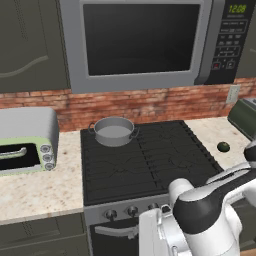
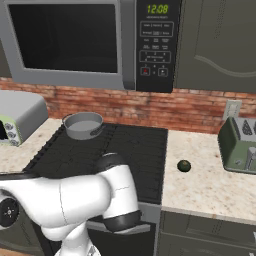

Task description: Turn on the burner for the pot on the stove. Wait thirty seconds for the pot to heat up. Then add the squash to the pot.

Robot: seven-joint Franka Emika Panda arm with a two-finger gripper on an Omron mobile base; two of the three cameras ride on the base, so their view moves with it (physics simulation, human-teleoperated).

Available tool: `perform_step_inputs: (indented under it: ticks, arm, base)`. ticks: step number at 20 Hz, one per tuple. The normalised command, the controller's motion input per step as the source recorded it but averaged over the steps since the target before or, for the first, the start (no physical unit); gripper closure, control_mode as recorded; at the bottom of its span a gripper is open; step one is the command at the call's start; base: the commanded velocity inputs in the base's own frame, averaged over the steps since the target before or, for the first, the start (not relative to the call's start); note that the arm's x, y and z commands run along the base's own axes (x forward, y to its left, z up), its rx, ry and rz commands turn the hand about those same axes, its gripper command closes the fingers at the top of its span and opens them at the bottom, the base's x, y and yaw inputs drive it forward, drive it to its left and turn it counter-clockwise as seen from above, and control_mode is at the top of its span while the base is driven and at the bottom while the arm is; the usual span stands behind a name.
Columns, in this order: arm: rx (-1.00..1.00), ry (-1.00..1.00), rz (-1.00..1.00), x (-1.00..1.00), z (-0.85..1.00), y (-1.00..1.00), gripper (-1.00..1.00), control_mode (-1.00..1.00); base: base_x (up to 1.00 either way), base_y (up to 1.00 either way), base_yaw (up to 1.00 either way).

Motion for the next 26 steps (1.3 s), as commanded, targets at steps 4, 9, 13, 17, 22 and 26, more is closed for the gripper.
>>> perform_step_inputs:
  ticks: [4, 9, 13, 17, 22, 26]
  arm:
    - [0.00, -0.09, -0.17, 0.00, 0.99, -0.64, -1.00, -1.00]
    - [-0.01, -0.13, -0.20, 0.00, 1.00, -0.50, -1.00, -1.00]
    - [-0.03, -0.01, -0.30, 0.01, 1.00, -0.21, -1.00, -1.00]
    - [-0.05, 0.08, -0.39, 0.08, 1.00, -0.20, -1.00, -1.00]
    - [-0.11, 0.17, -0.37, 0.28, 0.67, -0.06, -1.00, -1.00]
    - [-0.19, 0.29, -0.23, 0.49, 0.01, -0.14, -1.00, -1.00]
  base:
    - [0.00, 0.00, 0.00]
    - [0.00, 0.00, 0.00]
    - [0.00, 0.00, 0.00]
    - [0.00, 0.00, 0.00]
    - [0.00, 0.00, 0.00]
    - [0.00, 0.00, 0.00]
